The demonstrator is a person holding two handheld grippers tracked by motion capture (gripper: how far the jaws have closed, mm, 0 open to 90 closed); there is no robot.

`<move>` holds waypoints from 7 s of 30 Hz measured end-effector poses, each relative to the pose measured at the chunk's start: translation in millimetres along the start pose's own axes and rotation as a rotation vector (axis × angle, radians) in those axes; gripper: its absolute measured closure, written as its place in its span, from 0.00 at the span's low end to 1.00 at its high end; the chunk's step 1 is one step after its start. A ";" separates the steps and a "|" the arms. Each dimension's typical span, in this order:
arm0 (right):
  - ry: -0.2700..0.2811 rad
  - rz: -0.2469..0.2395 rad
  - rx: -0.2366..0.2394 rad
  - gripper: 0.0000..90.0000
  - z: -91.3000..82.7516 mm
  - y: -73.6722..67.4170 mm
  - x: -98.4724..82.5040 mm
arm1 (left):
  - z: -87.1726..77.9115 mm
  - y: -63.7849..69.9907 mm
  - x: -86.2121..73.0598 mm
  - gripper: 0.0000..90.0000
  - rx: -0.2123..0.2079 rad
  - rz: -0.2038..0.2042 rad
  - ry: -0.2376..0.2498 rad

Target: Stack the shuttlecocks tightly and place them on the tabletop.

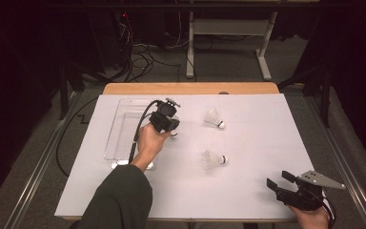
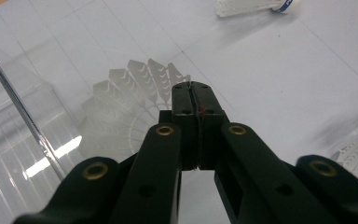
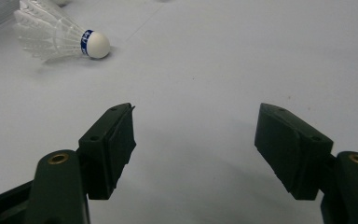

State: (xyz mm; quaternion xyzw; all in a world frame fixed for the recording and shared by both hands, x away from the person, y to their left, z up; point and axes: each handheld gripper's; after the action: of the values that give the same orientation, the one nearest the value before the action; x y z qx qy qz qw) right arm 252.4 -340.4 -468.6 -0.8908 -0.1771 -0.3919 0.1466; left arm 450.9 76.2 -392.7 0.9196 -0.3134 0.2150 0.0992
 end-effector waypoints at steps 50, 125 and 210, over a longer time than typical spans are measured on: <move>0.000 -0.003 0.005 0.32 0.0 -0.2 -0.1 | 24.7 24.5 17.8 0.94 -0.040 0.021 -0.031; -0.001 -0.002 0.017 0.32 0.4 0.2 -0.3 | 69.7 62.4 46.4 0.87 -0.057 0.079 -0.087; -0.011 -0.005 0.015 0.32 1.5 -0.4 -0.1 | 21.5 72.2 34.3 0.48 -0.162 0.120 0.024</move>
State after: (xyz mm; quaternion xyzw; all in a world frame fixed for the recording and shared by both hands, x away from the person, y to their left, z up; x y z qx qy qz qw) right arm 253.1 -339.5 -469.6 -0.8914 -0.1831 -0.3860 0.1514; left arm 437.8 -5.6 -392.7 0.8856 -0.3829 0.2058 0.1639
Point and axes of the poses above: each handheld gripper's, and its own axes: z roughly forward along the jaws, x roughly out of its top, y roughly to its right, and after that the axes turned 8 degrees about -y, right-handed
